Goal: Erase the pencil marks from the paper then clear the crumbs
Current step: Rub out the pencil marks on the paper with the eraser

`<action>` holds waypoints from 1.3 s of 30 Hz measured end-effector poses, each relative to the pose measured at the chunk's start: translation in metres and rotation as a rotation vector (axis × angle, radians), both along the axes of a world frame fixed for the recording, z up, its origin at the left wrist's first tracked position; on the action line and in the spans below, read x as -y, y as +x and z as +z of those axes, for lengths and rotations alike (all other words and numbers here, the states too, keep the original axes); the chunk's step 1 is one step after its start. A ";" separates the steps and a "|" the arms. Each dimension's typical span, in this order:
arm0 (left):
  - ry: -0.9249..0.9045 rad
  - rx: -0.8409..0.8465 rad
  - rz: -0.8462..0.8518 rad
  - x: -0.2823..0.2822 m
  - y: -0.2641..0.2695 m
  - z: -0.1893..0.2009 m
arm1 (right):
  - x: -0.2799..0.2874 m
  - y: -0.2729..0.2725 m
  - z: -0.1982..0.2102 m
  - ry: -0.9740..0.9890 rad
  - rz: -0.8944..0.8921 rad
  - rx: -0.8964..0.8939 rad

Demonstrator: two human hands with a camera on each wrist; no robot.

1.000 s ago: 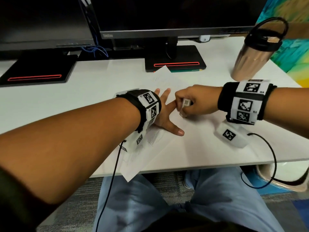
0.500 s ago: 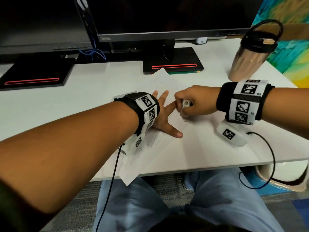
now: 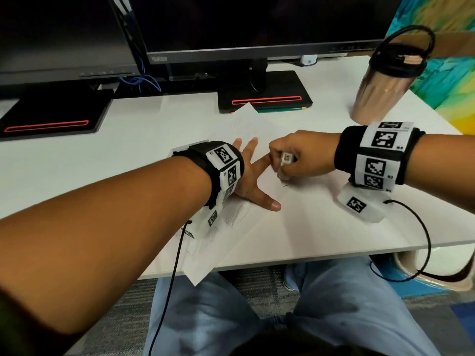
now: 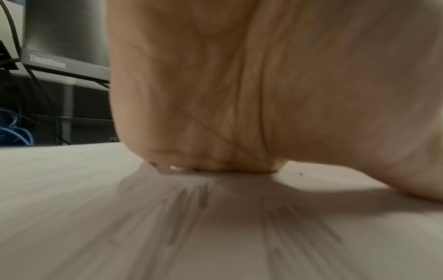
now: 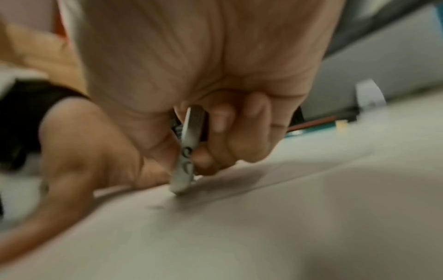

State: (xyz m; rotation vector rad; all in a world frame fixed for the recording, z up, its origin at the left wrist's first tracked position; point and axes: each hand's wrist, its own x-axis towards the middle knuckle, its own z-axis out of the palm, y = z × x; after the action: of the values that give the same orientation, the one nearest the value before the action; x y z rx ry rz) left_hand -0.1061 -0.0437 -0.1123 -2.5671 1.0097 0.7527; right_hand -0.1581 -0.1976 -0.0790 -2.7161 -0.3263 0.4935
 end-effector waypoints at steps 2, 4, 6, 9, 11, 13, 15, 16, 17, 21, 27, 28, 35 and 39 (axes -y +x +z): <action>0.018 0.000 0.006 -0.001 0.001 0.000 | -0.005 0.000 -0.001 -0.011 0.045 -0.046; 0.018 -0.004 0.007 -0.001 0.000 0.000 | -0.004 0.001 0.000 0.003 0.021 -0.077; 0.006 -0.004 0.004 0.000 -0.001 -0.001 | 0.000 0.002 0.000 0.006 -0.031 -0.012; 0.035 0.010 -0.003 -0.001 0.000 0.001 | -0.009 0.001 -0.003 -0.002 0.025 -0.023; 0.039 0.005 -0.001 0.000 -0.002 0.002 | -0.012 0.000 -0.002 0.014 0.014 -0.056; 0.019 0.011 -0.003 0.001 -0.001 0.001 | -0.007 0.004 0.000 -0.003 -0.040 -0.006; 0.021 0.017 -0.003 0.000 -0.001 0.002 | -0.007 0.006 0.000 -0.032 -0.032 0.020; 0.030 0.019 -0.004 0.000 -0.001 0.003 | -0.010 0.005 0.000 -0.037 -0.002 -0.002; 0.039 0.016 -0.003 0.000 -0.002 0.003 | -0.013 0.003 -0.001 -0.026 0.023 -0.033; 0.026 0.013 0.004 0.001 -0.002 0.003 | -0.007 0.006 0.002 -0.032 -0.045 0.028; 0.038 0.011 0.002 0.001 -0.004 0.004 | -0.011 0.000 0.001 -0.006 -0.006 -0.036; 0.024 0.014 0.002 0.001 -0.003 0.003 | -0.008 0.001 0.002 -0.016 -0.029 0.000; 0.017 0.018 0.006 0.001 -0.004 0.004 | -0.003 -0.006 -0.001 0.002 -0.067 0.018; 0.031 0.019 0.012 0.000 -0.003 0.005 | -0.008 -0.009 -0.001 -0.025 -0.025 -0.005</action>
State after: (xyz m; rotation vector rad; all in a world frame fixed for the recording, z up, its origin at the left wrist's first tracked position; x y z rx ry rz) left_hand -0.1093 -0.0435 -0.1074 -2.5515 0.9701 0.7400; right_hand -0.1668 -0.1899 -0.0800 -2.7397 -0.2869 0.5001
